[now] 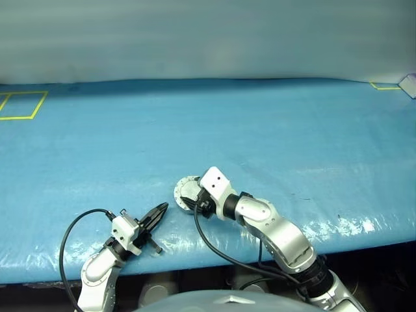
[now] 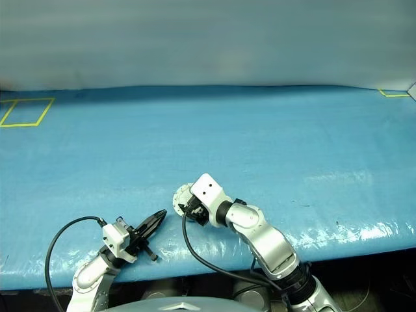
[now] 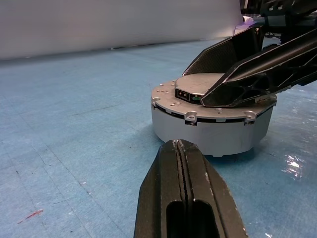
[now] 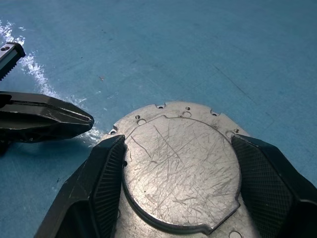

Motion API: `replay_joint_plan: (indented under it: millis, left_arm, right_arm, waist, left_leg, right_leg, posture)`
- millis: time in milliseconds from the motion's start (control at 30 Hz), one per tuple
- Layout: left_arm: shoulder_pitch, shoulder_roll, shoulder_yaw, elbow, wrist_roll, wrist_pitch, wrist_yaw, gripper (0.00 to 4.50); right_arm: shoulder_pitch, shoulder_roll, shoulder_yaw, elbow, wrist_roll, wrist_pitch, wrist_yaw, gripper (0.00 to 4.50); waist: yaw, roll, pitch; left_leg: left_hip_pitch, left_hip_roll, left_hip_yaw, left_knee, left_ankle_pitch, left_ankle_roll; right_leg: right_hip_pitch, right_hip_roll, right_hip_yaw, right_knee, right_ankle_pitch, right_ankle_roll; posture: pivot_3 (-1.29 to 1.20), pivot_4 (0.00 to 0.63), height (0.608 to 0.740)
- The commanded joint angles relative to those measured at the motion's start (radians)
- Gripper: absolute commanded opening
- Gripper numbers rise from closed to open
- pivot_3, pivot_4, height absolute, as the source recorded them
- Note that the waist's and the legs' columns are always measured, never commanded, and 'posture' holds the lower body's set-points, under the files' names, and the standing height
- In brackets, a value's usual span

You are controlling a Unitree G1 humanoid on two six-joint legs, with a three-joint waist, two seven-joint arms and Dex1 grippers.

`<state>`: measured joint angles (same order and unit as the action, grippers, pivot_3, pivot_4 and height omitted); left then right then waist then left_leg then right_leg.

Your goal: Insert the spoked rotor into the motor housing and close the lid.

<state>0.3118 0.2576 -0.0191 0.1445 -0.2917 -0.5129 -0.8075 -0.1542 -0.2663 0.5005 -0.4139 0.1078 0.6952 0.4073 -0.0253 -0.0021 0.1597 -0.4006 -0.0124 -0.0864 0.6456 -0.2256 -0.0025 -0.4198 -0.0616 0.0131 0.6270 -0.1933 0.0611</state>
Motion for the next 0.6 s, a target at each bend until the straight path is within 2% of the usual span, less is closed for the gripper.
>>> replay_joint_plan:
  millis: [33,600]
  left_arm:
    - [-0.012,0.009,-0.007,0.02,0.017,-0.009,0.004,0.0]
    - [0.008,0.031,-0.048,-0.177,0.03,0.105,0.063,0.0]
  right_arm:
    - [0.022,-0.008,0.001,0.02,-0.024,-0.028,-0.006,3.07]
    - [0.042,-0.014,-0.003,0.073,-0.04,-0.12,0.027,3.07]
  waist:
    - [0.001,0.0,0.0]
    - [-0.002,-0.001,0.0]
  left_leg:
    - [0.0,0.0,0.0,0.0,0.0,0.0]
    - [-0.001,0.002,0.002,0.0,-0.001,-0.001]
  right_leg:
    - [0.0,0.0,0.0,0.0,0.0,0.0]
    - [-0.003,0.0,0.0,0.0,0.0,0.0]
  posture:
    - [0.0,0.15,0.74]
    - [0.0,0.15,0.74]
